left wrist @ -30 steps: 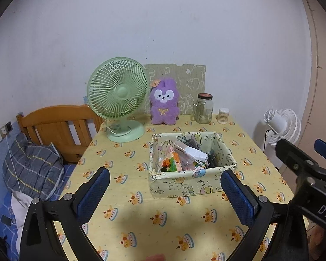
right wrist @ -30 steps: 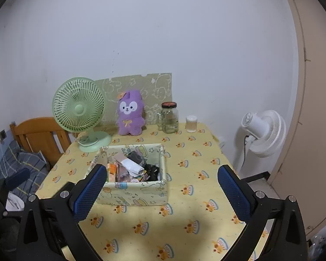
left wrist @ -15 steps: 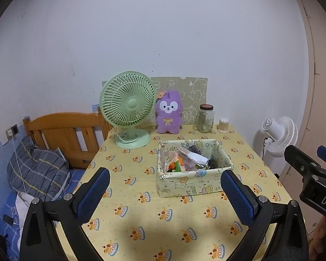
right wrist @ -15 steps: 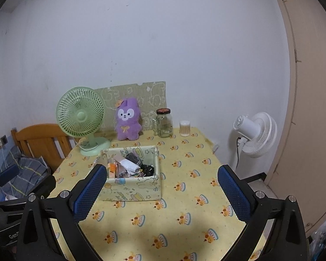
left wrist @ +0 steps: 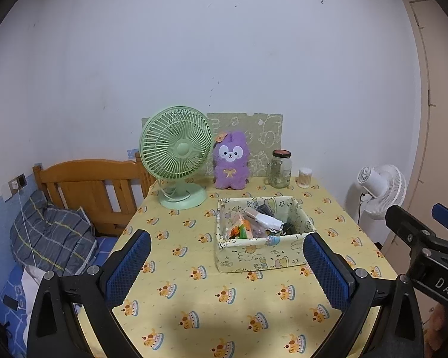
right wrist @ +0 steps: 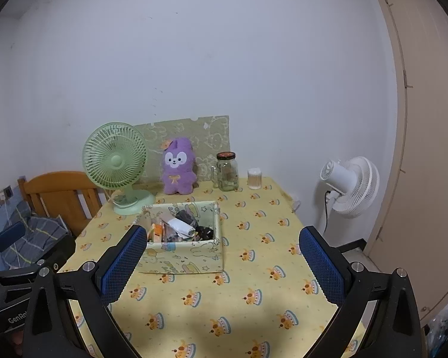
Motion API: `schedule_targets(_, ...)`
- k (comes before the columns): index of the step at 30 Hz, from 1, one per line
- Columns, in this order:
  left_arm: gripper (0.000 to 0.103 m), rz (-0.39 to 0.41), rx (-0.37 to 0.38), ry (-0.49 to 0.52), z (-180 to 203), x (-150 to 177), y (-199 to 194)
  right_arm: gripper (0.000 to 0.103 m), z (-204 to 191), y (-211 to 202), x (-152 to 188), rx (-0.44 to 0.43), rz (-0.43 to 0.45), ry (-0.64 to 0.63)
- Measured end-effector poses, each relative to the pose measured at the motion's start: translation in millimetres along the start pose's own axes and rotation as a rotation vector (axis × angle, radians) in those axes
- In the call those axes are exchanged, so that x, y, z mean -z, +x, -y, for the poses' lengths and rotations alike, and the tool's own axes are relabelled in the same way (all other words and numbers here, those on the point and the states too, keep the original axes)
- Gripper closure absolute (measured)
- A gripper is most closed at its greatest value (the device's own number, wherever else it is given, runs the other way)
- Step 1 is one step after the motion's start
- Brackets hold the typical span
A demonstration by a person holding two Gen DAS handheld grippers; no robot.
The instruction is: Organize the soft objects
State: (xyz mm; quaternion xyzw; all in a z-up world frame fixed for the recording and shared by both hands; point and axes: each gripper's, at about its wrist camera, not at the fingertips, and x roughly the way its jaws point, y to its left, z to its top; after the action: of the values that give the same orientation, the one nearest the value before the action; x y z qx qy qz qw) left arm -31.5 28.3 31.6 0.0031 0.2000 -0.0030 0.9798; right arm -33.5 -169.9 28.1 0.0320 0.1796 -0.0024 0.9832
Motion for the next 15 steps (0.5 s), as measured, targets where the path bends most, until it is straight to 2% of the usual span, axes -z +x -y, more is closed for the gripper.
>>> schedule_targets(15,0.0,0.007,-0.003,-0.021,-0.2,-1.7,-0.1,0.0,-1.2,-0.7,-0.6,-0.011,0.002,0.0)
